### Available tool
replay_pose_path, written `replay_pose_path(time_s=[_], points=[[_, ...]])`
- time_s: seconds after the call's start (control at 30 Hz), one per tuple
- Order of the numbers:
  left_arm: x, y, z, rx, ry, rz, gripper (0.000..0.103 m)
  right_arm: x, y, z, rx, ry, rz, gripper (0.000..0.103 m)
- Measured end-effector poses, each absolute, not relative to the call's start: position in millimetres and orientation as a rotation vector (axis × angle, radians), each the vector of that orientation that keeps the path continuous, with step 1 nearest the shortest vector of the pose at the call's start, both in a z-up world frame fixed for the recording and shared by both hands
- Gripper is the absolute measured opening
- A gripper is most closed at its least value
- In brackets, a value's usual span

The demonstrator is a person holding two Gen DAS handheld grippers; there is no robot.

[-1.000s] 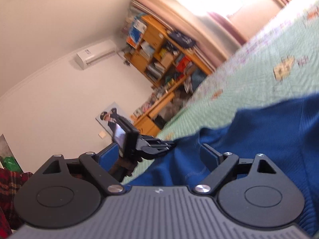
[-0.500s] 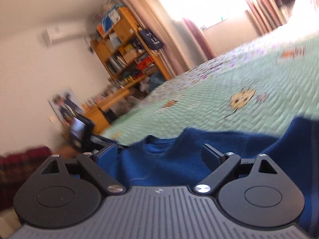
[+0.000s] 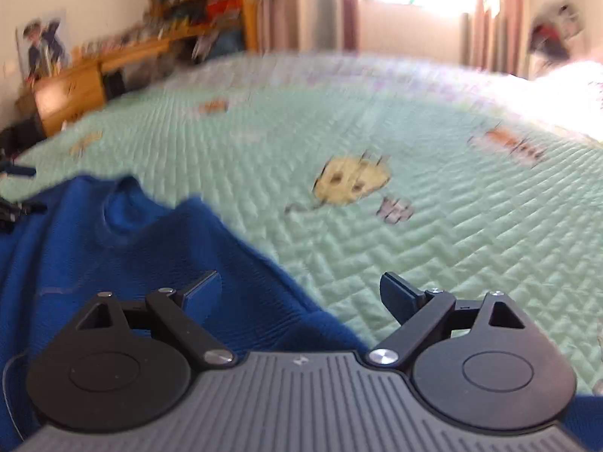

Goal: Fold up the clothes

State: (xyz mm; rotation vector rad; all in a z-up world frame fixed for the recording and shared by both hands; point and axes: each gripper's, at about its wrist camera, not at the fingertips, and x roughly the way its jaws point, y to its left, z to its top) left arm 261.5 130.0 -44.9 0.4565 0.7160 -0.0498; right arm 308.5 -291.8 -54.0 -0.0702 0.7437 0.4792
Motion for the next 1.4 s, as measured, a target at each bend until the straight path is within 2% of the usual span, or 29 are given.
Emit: replay_pose_path(time_s=[0.07, 0.13, 0.17, 0.2, 0.3, 0.4, 0.5, 0.6, 0.67, 0.77, 0.83, 0.87, 0.9, 1.0, 1.2, 1.3, 1.33, 1.4], points=[[258, 132, -47, 0.429, 0.716, -0.052, 0.079, 318, -287, -65, -0.098, 0.816, 0.51, 0.091], [252, 135, -46, 0.413, 0.717, -0.043, 0.079, 312, -285, -63, -0.127, 0.82, 0.529, 0.087], [250, 135, -46, 0.402, 0.717, -0.036, 0.079, 310, -286, -61, -0.129, 0.813, 0.546, 0.074], [247, 135, -46, 0.392, 0.716, -0.028, 0.079, 307, -286, -58, -0.131, 0.808, 0.563, 0.053], [238, 136, -43, 0.355, 0.707, -0.016, 0.08, 305, -286, -53, -0.11, 0.816, 0.604, 0.027], [228, 137, -41, 0.325, 0.691, -0.013, 0.084, 302, -283, -47, -0.121, 0.802, 0.617, 0.012], [222, 136, -40, 0.328, 0.681, -0.015, 0.087, 296, -269, -41, -0.253, 0.749, 0.592, 0.011], [222, 134, -40, 0.343, 0.674, -0.016, 0.09, 292, -242, -52, -0.66, 0.659, 0.428, 0.01], [222, 134, -39, 0.345, 0.675, -0.017, 0.09, 304, -242, -62, -0.749, 0.654, 0.332, 0.01], [222, 134, -41, 0.357, 0.679, -0.033, 0.09, 317, -261, -50, -0.436, 0.745, 0.411, 0.011], [223, 137, -42, 0.344, 0.694, -0.039, 0.091, 316, -273, -43, -0.336, 0.742, 0.428, 0.016], [223, 139, -43, 0.335, 0.702, -0.041, 0.091, 315, -279, -40, -0.281, 0.739, 0.438, 0.022], [224, 141, -44, 0.326, 0.71, -0.042, 0.092, 314, -286, -34, -0.203, 0.724, 0.453, 0.034], [222, 142, -38, 0.329, 0.68, -0.021, 0.092, 310, -299, -20, 0.033, 0.649, 0.493, 0.055], [235, 131, -19, 0.339, 0.617, -0.044, 0.092, 303, -280, -20, 0.255, 0.649, 0.626, 0.055], [252, 119, -17, 0.298, 0.608, -0.146, 0.092, 292, -257, -37, 0.33, 0.669, 0.607, 0.056], [261, 113, -24, 0.316, 0.65, -0.154, 0.094, 293, -243, -48, 0.351, 0.723, 0.644, 0.056], [281, 103, -42, 0.377, 0.767, -0.137, 0.089, 284, -204, -61, 0.262, 0.741, 0.702, 0.059]])
